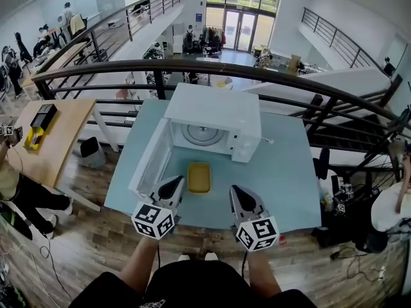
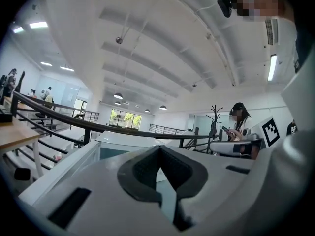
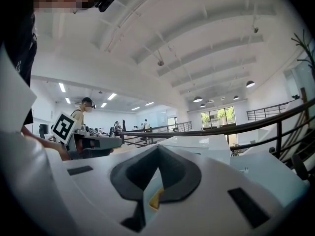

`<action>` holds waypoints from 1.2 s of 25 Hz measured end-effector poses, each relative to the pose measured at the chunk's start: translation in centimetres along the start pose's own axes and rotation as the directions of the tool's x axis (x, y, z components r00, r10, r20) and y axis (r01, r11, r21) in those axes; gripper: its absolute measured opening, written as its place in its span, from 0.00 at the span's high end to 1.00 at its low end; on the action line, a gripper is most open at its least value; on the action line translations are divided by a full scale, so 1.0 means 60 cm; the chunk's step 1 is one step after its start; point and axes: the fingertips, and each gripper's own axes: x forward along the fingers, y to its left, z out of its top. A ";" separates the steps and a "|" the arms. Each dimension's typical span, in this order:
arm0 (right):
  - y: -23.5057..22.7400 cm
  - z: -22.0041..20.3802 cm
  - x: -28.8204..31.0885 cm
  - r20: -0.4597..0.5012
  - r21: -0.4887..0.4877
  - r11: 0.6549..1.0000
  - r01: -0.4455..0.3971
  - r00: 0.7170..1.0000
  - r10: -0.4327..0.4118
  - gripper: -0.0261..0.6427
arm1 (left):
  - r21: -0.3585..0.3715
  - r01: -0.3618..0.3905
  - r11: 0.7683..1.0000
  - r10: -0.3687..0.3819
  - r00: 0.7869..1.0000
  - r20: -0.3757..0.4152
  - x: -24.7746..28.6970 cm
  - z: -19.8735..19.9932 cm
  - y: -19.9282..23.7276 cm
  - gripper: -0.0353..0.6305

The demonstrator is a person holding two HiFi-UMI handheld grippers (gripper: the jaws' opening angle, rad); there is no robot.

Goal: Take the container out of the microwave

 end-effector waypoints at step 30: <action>0.003 0.025 -0.015 0.031 -0.044 0.999 0.006 1.000 -0.004 0.95 | 0.109 -0.062 0.992 0.059 0.998 0.031 -0.018 0.022 0.002 0.94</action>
